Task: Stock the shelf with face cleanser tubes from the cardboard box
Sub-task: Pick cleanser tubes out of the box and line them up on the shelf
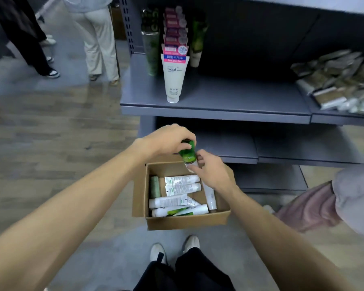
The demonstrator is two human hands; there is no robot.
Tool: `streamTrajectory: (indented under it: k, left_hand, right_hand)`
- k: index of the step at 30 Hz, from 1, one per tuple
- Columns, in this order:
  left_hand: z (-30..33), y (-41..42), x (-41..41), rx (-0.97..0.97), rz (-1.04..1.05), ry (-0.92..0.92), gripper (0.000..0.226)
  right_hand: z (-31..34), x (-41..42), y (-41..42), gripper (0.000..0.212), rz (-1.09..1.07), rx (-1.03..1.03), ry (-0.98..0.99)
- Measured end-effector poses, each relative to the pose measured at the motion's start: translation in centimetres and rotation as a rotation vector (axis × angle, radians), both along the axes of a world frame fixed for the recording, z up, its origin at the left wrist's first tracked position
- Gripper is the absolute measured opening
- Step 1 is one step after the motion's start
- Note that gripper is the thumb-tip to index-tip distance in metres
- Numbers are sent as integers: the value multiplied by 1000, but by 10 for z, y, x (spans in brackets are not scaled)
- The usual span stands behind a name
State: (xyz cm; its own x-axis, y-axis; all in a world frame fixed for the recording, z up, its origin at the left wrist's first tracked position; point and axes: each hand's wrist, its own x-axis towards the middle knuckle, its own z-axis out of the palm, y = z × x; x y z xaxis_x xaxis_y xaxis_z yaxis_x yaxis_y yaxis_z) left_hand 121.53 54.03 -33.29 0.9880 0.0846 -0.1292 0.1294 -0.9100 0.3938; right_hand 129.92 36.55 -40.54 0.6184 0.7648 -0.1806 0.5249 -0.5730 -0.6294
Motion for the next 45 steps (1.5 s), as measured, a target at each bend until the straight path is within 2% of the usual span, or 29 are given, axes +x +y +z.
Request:
streamTrajectory:
  k: [3, 7, 13, 15, 19, 25, 29, 39, 45]
  left_hand:
    - [12, -2, 2, -49, 24, -102, 18]
    - [26, -2, 5, -392, 228, -322, 34]
    - [28, -11, 15, -746, 422, -484, 21]
    - [27, -16, 20, -799, 472, -546, 20]
    - [34, -17, 40, -803, 523, -610, 15]
    - [60, -11, 81, -693, 558, -663, 13]
    - [61, -3, 111, -728, 628, -699, 17]
    - [42, 17, 170, -688, 787, -706, 19]
    - [35, 32, 190, -693, 921, -793, 17]
  right_hand:
    - [12, 1, 0, 25, -14, 59, -17]
    - [27, 3, -3, 26, -96, 200, 54]
    - [49, 20, 6, 26, -142, 330, 66]
    - [53, 27, 11, 29, -134, 349, 73]
    - [60, 49, 22, 34, -116, 378, 66]
    - [79, 99, 39, 34, -99, 407, 47]
    - [86, 136, 55, 33, -73, 405, -4]
    - [51, 202, 101, 27, -33, 348, -17]
    - [42, 224, 131, 23, -10, 341, -12]
